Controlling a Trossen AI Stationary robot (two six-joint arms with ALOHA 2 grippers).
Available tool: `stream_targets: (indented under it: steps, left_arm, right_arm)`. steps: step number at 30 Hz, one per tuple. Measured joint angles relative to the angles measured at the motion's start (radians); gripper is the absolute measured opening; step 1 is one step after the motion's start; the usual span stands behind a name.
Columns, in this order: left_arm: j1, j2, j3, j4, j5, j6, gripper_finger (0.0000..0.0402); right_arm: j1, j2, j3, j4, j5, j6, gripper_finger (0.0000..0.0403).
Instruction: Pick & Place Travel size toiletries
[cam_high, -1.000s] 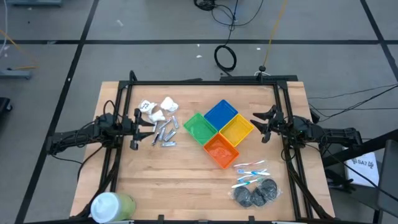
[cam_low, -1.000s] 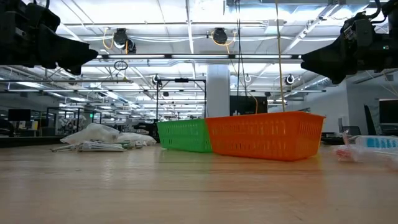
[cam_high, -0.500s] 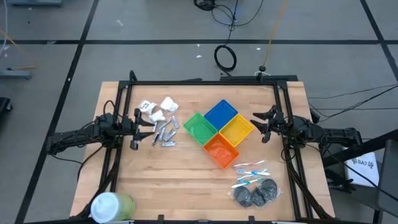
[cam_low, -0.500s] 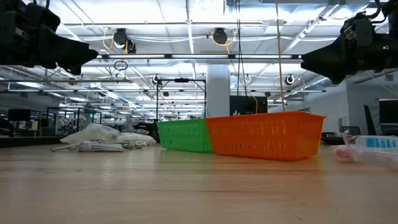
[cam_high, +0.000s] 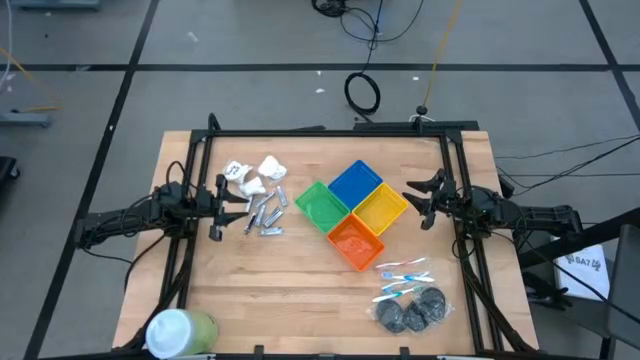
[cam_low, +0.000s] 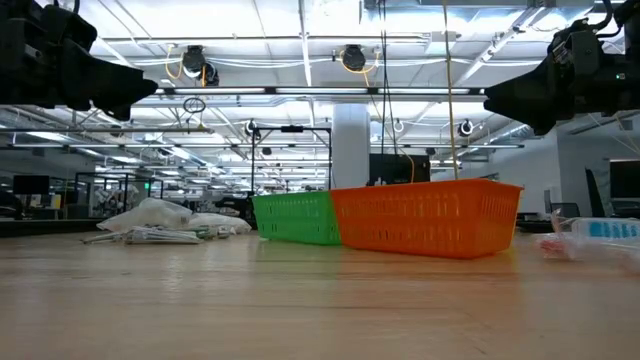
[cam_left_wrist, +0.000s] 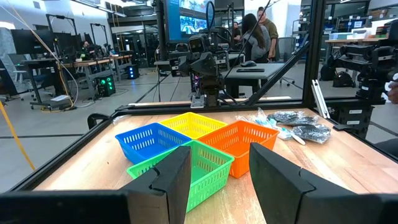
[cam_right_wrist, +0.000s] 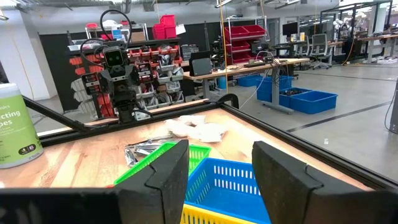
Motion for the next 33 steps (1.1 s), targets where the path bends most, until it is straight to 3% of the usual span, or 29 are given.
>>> stream_targets:
  steps: [4,8,11,20,24,26,31,33]
  left_arm:
    - [0.000,0.000,0.000,0.000,0.000,0.000,0.0159]
    - [0.000,0.000,0.000,0.000,0.000,0.000,0.0159]
    - [0.000,0.000,0.000,0.000,0.000,0.000,0.0159]
    - [0.000,0.000,0.000,0.000,0.000,0.000,0.0159]
    - [0.000,0.000,0.000,0.000,0.000,0.000,0.0159]
    - [0.000,0.000,0.000,0.000,0.000,0.000,0.0159]
    - [0.000,0.000,0.000,0.000,0.000,0.000,0.0159]
    - [0.000,0.000,0.000,0.000,0.000,0.000,0.0159]
  right_arm:
    - [0.000,0.000,0.000,0.002,-0.001,0.053,0.0164]
    - [0.000,0.000,0.000,0.014,-0.001,0.325,0.0164]
    - [0.000,0.000,0.000,0.033,-0.001,0.428,0.0164]
    - [0.000,0.000,0.000,0.065,0.001,0.449,0.0164]
    - [-0.002,0.000,0.000,0.128,0.054,0.409,0.0164]
    - [0.000,0.002,0.000,0.212,-0.021,0.353,0.0164]
    - [0.086,0.071,0.013,0.663,-0.435,0.323,0.0164]
    - [0.159,0.127,0.045,0.701,-0.473,0.300,0.0164]
